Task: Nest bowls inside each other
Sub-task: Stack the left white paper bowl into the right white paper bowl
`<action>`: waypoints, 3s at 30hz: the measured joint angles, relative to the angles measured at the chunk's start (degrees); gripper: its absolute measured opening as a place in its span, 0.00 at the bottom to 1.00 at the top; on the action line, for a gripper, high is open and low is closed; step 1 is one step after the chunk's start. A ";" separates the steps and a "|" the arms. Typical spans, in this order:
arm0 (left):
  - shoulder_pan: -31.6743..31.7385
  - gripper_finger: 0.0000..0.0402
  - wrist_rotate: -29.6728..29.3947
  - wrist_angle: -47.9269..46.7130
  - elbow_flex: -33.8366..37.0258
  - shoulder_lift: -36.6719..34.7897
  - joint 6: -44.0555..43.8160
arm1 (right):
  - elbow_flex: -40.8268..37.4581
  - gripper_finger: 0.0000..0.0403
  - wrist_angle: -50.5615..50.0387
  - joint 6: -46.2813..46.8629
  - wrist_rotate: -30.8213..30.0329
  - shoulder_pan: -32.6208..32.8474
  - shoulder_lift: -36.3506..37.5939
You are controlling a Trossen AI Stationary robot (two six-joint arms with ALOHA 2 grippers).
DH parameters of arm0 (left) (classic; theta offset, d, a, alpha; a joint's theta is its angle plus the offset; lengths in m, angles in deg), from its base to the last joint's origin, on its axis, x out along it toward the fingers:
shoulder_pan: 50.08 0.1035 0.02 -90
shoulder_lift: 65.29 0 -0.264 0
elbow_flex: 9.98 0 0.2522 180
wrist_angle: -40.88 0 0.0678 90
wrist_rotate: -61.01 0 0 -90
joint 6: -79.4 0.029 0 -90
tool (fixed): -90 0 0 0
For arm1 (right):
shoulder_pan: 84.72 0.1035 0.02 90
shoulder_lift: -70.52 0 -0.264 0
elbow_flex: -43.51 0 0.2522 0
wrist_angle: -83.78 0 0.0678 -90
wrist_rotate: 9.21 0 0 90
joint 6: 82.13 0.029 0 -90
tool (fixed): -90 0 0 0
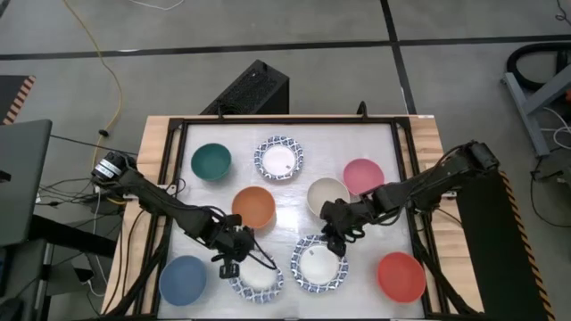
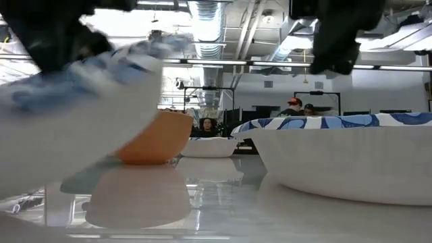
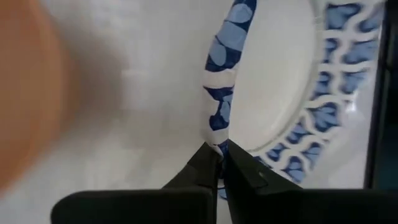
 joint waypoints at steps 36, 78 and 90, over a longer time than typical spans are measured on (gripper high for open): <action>0.00 0.00 -56.73 -14.15 -17.29 -6.80 3.14 | 0.02 0.48 16.07 -34.32 -52.92 12.56 5.05; 0.00 0.02 -56.23 -13.42 -17.29 -6.75 6.79 | 0.02 0.04 28.31 -41.28 -40.71 3.61 4.76; 0.00 0.43 -55.59 -13.41 -17.27 -6.75 18.13 | 0.02 0.01 28.05 -26.93 -40.98 2.09 5.05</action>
